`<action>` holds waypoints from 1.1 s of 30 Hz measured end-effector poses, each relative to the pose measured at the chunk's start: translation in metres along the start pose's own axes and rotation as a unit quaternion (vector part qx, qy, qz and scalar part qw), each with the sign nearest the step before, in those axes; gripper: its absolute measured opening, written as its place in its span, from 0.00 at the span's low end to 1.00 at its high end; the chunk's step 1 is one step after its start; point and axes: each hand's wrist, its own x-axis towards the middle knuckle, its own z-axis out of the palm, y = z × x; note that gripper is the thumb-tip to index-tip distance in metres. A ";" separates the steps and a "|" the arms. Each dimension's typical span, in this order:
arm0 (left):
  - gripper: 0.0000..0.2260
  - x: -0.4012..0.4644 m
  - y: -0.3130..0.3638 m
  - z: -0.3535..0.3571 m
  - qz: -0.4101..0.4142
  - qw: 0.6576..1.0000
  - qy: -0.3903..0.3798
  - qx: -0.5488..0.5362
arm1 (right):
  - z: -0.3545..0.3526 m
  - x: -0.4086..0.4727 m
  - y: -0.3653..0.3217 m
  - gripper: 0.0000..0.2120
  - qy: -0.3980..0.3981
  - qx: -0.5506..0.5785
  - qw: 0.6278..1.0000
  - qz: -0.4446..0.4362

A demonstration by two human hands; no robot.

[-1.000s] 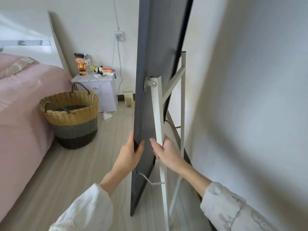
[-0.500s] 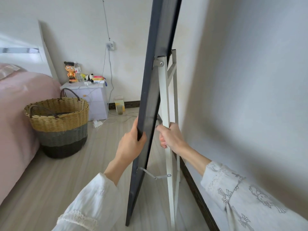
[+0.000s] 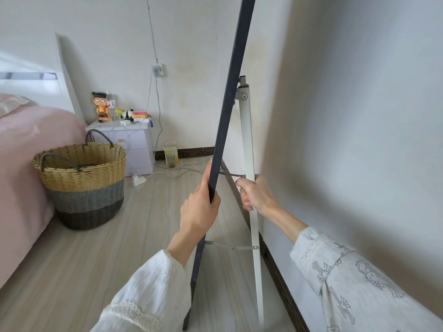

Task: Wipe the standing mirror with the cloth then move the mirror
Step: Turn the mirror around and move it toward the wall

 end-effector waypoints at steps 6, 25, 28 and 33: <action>0.33 -0.001 0.015 0.007 -0.020 0.999 0.034 0.013 | -0.009 0.007 0.001 0.20 0.010 0.000 1.000 0.013; 0.36 -0.008 0.062 0.057 0.021 0.998 0.007 0.053 | -0.080 0.024 0.019 0.13 0.046 0.005 0.998 0.036; 0.36 -0.006 0.068 0.065 0.029 0.998 -0.008 0.046 | -0.090 0.027 0.023 0.14 0.063 0.005 0.997 0.034; 0.37 -0.004 0.069 0.072 0.046 0.998 -0.018 0.031 | -0.098 0.029 0.029 0.17 0.077 -0.018 0.997 0.010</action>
